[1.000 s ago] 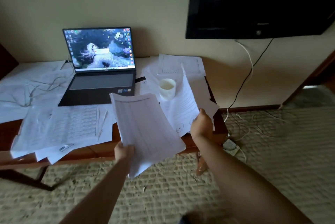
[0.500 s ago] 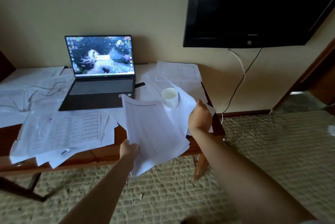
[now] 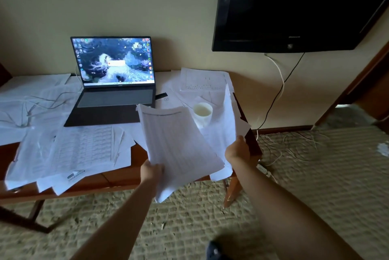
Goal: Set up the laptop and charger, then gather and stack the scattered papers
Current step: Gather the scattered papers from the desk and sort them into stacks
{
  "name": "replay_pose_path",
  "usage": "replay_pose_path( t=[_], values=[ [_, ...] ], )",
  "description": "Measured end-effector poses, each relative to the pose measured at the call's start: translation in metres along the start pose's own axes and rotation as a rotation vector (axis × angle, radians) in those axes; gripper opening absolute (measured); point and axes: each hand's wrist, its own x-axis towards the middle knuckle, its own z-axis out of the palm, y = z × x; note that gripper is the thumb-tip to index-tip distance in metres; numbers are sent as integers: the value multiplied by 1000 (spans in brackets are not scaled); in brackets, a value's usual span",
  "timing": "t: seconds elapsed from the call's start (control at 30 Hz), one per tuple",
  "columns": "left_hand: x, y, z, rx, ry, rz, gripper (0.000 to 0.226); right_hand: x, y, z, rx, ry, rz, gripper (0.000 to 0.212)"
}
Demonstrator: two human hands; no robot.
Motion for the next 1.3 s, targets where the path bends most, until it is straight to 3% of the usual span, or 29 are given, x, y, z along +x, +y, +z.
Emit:
replay_pose_path(
  t=[0.27,0.47,0.6,0.7,0.83,0.93,1.03,1.13,1.3],
  values=[
    [35,12,26,24,114,-40,17,77,31,10,-31,-123,300,51],
    [65,22,50,54,255,-75,28,117,41,19,-27,-36,289,49],
    [76,27,59,53,337,-84,35,137,30,21,-229,144,28,49],
    [78,30,62,58,360,-91,35,140,19,25,-98,288,-121,40],
    [76,24,60,55,340,-87,38,126,4,25,93,170,-127,38],
    [66,22,53,0,301,-96,41,109,-8,22,97,251,-170,40],
    [57,18,36,12,226,-90,36,84,-36,7,235,196,-187,37],
    [52,9,15,64,138,-95,35,40,-65,-8,291,87,-467,43],
    [40,-12,-14,90,57,-120,39,-23,-99,-3,72,152,-865,41]
  ],
)
